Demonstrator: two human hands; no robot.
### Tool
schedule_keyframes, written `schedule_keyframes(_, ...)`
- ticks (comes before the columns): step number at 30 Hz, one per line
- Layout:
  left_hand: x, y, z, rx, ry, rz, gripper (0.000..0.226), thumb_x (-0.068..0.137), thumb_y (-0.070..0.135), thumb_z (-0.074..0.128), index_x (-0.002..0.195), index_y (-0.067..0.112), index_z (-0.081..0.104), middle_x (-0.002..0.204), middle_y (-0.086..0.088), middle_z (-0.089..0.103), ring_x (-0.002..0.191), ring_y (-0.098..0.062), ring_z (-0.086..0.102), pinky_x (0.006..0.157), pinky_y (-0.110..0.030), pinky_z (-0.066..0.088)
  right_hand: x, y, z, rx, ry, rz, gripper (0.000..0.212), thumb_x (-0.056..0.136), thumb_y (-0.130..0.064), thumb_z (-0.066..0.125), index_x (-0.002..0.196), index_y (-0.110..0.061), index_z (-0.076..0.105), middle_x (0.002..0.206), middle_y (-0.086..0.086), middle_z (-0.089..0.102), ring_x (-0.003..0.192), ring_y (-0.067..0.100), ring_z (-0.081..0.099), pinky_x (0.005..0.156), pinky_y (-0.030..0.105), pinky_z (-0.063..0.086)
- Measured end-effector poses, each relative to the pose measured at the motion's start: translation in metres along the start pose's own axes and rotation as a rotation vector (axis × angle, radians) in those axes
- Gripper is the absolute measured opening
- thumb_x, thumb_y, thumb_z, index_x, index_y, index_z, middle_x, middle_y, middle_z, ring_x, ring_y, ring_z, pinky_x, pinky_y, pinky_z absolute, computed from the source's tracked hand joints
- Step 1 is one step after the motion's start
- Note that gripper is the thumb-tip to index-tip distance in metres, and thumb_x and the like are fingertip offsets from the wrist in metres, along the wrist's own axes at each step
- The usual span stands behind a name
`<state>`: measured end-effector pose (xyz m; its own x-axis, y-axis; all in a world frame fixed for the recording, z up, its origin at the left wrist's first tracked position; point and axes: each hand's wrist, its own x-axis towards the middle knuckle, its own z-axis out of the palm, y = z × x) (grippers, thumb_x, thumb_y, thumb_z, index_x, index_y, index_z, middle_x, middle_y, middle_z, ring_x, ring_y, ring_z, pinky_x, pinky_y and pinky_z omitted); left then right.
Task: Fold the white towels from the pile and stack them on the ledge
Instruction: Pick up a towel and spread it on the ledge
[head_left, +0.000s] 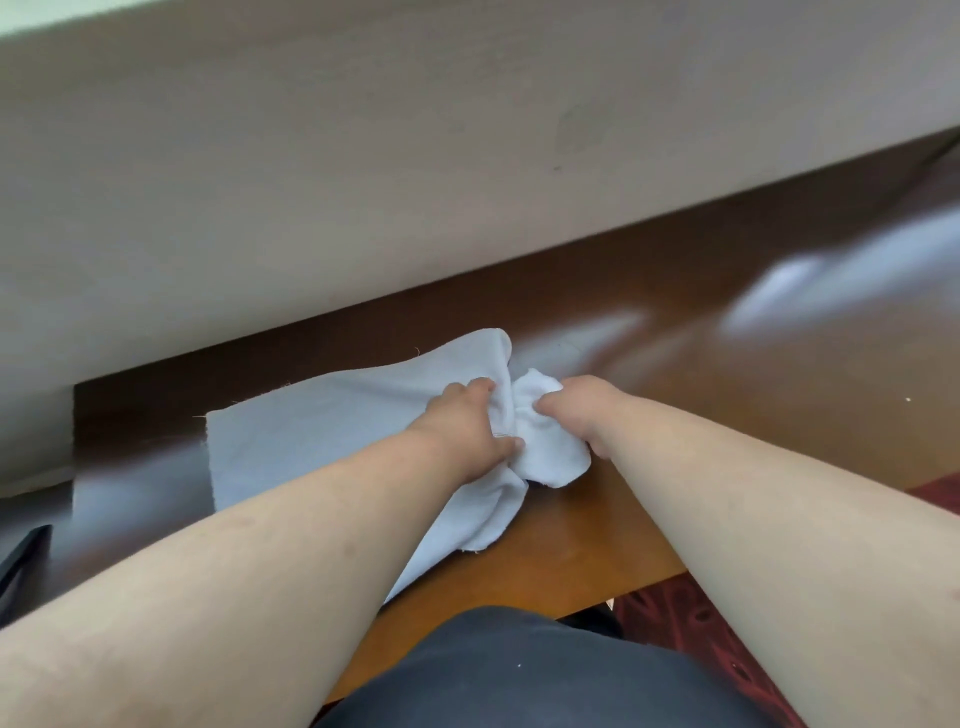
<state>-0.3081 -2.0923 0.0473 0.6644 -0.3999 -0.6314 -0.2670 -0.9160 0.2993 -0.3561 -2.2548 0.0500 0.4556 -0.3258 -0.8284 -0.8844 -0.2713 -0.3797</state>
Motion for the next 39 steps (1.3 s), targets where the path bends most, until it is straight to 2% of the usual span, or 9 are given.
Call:
schedule_keyframes(9,-0.011,-0.015,-0.005,0.179,-0.163,-0.205,0.060,0.092,0.017,0.051,0.147,0.023,0.028,0.137,-0.007,0.040,0.113,-0.033,0.055,0.096,-0.044,0.050,-0.014,0.029,-0.078,0.010,0.347,-0.155,0.037,0.097,-0.013,0.036,0.126,-0.014,0.059,0.122,0.012,0.064,0.110,0.033,0.059,0.095,0.034,0.047)
schedule_keyframes(14,-0.023,-0.028,0.003,0.349,-0.282,-0.167,0.066,0.103,0.035,0.037,0.158,0.024,0.002,0.164,-0.001,-0.015,0.139,-0.035,0.038,0.112,-0.044,0.035,-0.009,0.045,-0.151,-0.103,0.555,-0.035,0.039,0.097,-0.013,0.038,0.132,-0.011,0.056,0.132,0.016,0.058,0.122,0.036,0.054,0.093,0.034,0.040)
schedule_keyframes(16,-0.024,-0.026,0.003,0.362,-0.287,-0.169,0.066,0.103,0.035,0.034,0.158,0.025,-0.001,0.163,0.000,-0.019,0.140,-0.035,0.036,0.113,-0.043,0.034,-0.006,0.060,-0.172,-0.193,0.611,0.044,0.038,0.097,-0.013,0.039,0.132,-0.007,0.054,0.136,0.019,0.055,0.125,0.037,0.052,0.099,0.037,0.041)
schedule_keyframes(19,-0.022,-0.019,0.000,0.415,-0.281,-0.187,0.061,0.101,0.031,0.036,0.157,0.020,0.014,0.164,-0.004,0.000,0.128,-0.034,0.048,0.106,-0.042,0.041,-0.008,0.085,-0.178,-0.368,0.562,0.178,0.038,0.097,-0.010,0.044,0.133,-0.005,0.054,0.136,0.018,0.055,0.124,0.036,0.054,0.095,0.036,0.044)
schedule_keyframes(24,-0.012,0.022,-0.021,0.547,-0.154,-0.123,0.053,0.097,0.057,0.037,0.130,0.019,0.053,0.125,-0.005,0.054,0.106,-0.027,0.056,0.090,-0.037,0.048,-0.013,0.115,-0.151,-0.616,0.339,0.209,0.036,0.095,-0.009,0.046,0.128,-0.007,0.061,0.130,0.011,0.060,0.118,0.029,0.059,0.089,0.033,0.048)
schedule_keyframes(29,0.032,0.116,-0.042,0.437,0.101,0.153,0.031,0.101,0.037,0.039,0.119,0.019,0.057,0.120,-0.006,0.055,0.102,-0.027,0.055,0.084,-0.039,0.049,-0.016,0.150,-0.138,-0.272,0.353,0.154,0.019,0.089,-0.020,0.050,0.107,-0.012,0.050,0.105,0.008,0.060,0.088,0.028,0.060,0.070,0.033,0.048)
schedule_keyframes(32,0.074,0.179,-0.041,0.444,0.144,0.274,0.026,0.101,0.023,0.037,0.119,0.019,0.056,0.122,-0.006,0.047,0.102,-0.027,0.049,0.083,-0.043,0.048,-0.004,0.169,-0.148,-0.167,0.342,0.136,0.024,0.093,-0.034,0.053,0.108,-0.019,0.041,0.113,0.006,0.052,0.090,0.025,0.058,0.066,0.033,0.045)
schedule_keyframes(36,0.130,0.233,-0.030,0.490,0.081,0.212,0.044,0.097,0.015,0.045,0.140,0.024,0.042,0.134,-0.005,0.047,0.118,-0.029,0.049,0.089,-0.043,0.047,0.023,0.201,-0.161,-0.196,0.255,0.048,0.005,0.101,-0.024,0.047,0.097,-0.020,0.048,0.102,0.001,0.058,0.087,0.020,0.057,0.069,0.030,0.045)
schedule_keyframes(39,0.153,0.249,-0.023,0.574,-0.095,0.186,0.044,0.090,0.018,0.055,0.131,0.033,0.045,0.118,0.001,0.056,0.098,-0.024,0.058,0.075,-0.036,0.050,0.035,0.216,-0.170,-0.231,0.167,-0.004,0.017,0.100,-0.023,0.048,0.083,-0.022,0.044,0.094,0.000,0.057,0.086,0.020,0.056,0.074,0.031,0.047)
